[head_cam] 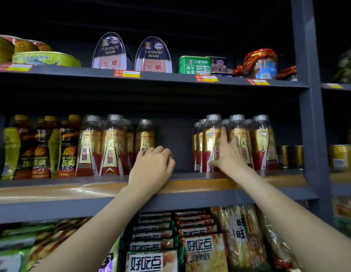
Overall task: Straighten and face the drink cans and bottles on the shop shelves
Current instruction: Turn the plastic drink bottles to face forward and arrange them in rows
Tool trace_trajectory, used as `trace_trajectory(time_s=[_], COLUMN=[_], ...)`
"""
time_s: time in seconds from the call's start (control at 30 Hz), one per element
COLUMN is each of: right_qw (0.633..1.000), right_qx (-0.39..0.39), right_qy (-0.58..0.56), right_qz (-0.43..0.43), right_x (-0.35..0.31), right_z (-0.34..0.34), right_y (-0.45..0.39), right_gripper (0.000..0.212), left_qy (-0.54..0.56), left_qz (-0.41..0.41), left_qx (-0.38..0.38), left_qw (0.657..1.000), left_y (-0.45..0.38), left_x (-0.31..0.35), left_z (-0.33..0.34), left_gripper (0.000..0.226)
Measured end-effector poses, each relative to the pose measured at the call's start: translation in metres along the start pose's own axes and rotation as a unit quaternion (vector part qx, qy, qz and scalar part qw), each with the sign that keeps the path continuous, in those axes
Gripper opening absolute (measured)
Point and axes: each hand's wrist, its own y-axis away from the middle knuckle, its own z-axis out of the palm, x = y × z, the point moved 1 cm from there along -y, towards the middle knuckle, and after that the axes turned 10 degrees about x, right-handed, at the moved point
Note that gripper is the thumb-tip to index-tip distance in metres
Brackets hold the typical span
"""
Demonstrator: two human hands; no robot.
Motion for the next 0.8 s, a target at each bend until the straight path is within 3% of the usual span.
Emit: trace_trajectory(time_s=[0.13, 0.23, 0.33, 0.4, 0.47, 0.63, 0.8], right_qw=[0.994, 0.987, 0.978, 0.972, 0.967, 0.962, 0.961], right_qx=[0.076, 0.069, 0.078, 0.041, -0.044, -0.163, -0.143], right_qy=[-0.050, -0.090, -0.013, -0.015, -0.068, -0.139, -0.232], right_qz=[-0.063, -0.110, -0.192, -0.232, -0.240, -0.171, -0.049], right_x=[-0.012, -0.044, -0.086, -0.113, -0.137, -0.172, -0.182], right_z=[-0.016, -0.019, -0.006, 0.010, 0.029, 0.070, 0.101], right_y=[0.001, -0.004, -0.007, -0.008, -0.012, -0.044, -0.051], right_gripper=[0.091, 0.081, 0.075, 0.077, 0.085, 0.108, 0.116], left_qy=[0.013, -0.041, -0.089, -0.093, -0.060, -0.046, -0.045], left_qz=[-0.026, -0.056, -0.110, -0.142, -0.190, -0.197, -0.188], left_qx=[-0.034, -0.033, -0.041, -0.026, -0.001, -0.025, -0.015], left_qw=[0.999, 0.997, 0.989, 0.985, 0.980, 0.979, 0.981], left_y=[-0.007, -0.006, 0.002, 0.009, 0.015, 0.018, 0.014], left_x=[-0.012, -0.041, -0.078, -0.100, -0.114, -0.119, -0.124], left_z=[-0.014, -0.033, -0.048, -0.053, -0.056, -0.047, -0.041], left_gripper=[0.025, 0.029, 0.032, 0.031, 0.031, 0.031, 0.032])
